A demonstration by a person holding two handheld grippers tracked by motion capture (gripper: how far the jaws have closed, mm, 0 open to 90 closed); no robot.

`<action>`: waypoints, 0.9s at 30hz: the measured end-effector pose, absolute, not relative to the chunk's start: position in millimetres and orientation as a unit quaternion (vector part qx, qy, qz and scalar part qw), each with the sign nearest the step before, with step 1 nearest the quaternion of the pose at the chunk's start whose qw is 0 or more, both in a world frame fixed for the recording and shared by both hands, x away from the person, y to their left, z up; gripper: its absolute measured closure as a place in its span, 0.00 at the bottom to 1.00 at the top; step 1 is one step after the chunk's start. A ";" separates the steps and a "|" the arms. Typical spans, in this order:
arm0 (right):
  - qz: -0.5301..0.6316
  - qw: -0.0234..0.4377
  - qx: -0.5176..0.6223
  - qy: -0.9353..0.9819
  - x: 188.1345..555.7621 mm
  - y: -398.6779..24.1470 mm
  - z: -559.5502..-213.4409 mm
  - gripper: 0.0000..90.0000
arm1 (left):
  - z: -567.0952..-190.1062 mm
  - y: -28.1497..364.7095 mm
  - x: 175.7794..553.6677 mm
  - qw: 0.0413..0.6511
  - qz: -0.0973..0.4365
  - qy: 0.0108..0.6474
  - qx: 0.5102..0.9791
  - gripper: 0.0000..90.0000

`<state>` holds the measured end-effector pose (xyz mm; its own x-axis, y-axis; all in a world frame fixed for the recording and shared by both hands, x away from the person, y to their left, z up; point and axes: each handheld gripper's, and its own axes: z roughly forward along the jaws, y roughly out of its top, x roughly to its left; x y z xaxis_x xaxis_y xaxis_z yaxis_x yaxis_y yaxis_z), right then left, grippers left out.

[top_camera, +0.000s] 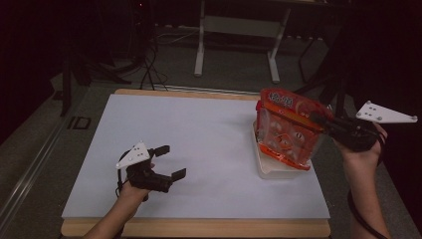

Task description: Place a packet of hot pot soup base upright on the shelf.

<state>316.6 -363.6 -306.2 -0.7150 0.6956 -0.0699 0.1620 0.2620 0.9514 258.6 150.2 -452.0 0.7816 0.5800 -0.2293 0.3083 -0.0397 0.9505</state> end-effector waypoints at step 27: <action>0.535 0.231 0.308 0.752 321.6 -369.1 -336.5 1.00 | -484.8 152.8 257.9 0.605 0.106 0.321 0.721 0.01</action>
<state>321.6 -369.1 -336.5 -0.7028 0.7112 -0.0180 0.2167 0.2381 0.9468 257.9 152.8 -484.8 0.7722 0.5900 -0.2360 0.3345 -0.0615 0.9404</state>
